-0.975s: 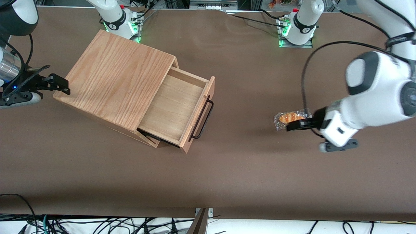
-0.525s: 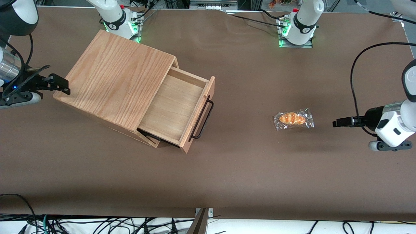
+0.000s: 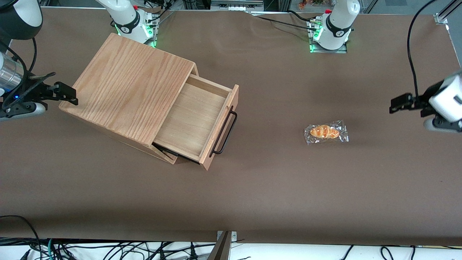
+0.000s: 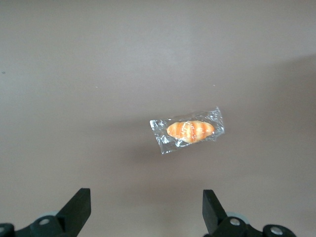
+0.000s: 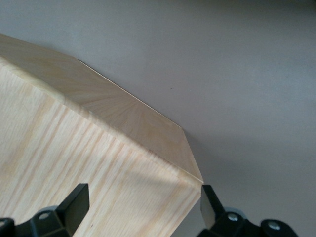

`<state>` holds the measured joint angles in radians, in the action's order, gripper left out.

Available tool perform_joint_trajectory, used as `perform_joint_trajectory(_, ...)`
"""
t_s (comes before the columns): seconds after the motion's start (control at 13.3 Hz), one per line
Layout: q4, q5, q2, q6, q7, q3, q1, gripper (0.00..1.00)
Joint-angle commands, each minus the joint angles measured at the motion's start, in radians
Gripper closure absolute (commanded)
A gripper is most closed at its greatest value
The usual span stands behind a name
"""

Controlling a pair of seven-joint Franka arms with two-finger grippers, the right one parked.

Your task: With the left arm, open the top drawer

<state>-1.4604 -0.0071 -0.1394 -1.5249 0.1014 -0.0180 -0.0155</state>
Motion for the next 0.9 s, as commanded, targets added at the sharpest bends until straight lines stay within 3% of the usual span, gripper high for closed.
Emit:
perform_joint_trajectory(0.0, -0.135, -0.062, 0.116, -0.044, 0.018, -0.02, -0.024, 0.0)
perform_joint_trajectory(0.38, -0.176, -0.048, 0.112, -0.152, 0.014, -0.02, -0.02, 0.0)
perform_joint_trajectory(0.82, -0.169, -0.044, 0.104, -0.138, 0.014, -0.014, -0.014, 0.0)
